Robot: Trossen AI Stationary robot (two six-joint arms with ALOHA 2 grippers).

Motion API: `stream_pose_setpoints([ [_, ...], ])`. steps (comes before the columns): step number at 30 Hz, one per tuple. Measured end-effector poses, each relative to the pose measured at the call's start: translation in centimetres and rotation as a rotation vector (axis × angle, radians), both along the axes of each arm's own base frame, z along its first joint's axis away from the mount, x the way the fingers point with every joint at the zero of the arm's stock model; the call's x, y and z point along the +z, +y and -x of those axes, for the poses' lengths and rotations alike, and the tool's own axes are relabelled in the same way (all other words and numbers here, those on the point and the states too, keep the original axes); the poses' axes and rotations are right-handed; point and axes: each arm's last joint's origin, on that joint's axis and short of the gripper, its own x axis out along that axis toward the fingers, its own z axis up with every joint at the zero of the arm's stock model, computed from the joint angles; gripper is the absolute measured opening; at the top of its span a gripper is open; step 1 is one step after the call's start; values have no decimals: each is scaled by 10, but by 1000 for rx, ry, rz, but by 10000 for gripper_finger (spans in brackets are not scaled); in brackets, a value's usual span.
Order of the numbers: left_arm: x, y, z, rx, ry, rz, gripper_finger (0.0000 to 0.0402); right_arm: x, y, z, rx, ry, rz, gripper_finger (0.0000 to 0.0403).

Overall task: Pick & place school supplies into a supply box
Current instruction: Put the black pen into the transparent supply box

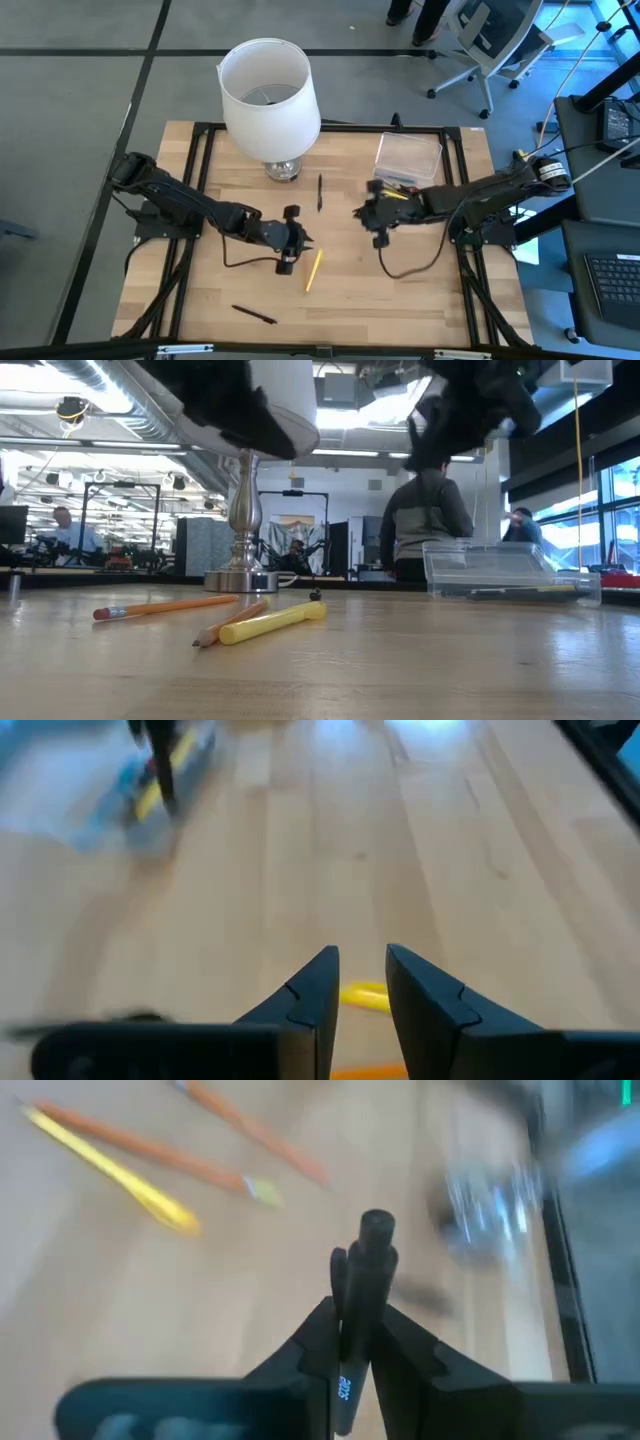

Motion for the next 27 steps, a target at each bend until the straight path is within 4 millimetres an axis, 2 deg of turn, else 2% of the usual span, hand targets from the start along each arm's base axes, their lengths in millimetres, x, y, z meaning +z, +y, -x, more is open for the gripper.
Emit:
stream_pose_setpoints([
  [5, 5, 3, 8, 54, 34, 65, 72, -6, -28, 18, -298, 173, -6, 51],
  [11, 4, 2, 9, 60, 45, 87, 67, -19, -58, 30, -498, 341, -45, 52],
  [18, -5, -2, 17, 59, 202, 255, 70, -30, -82, 34, -612, 443, -105, 52],
  [22, -12, -9, 28, 24, 317, 239, 67, -43, -91, 30, -655, 494, -113, 52],
  [27, -14, -17, 35, 39, 363, 261, 71, -61, -100, 26, -704, 571, -111, 52],
])
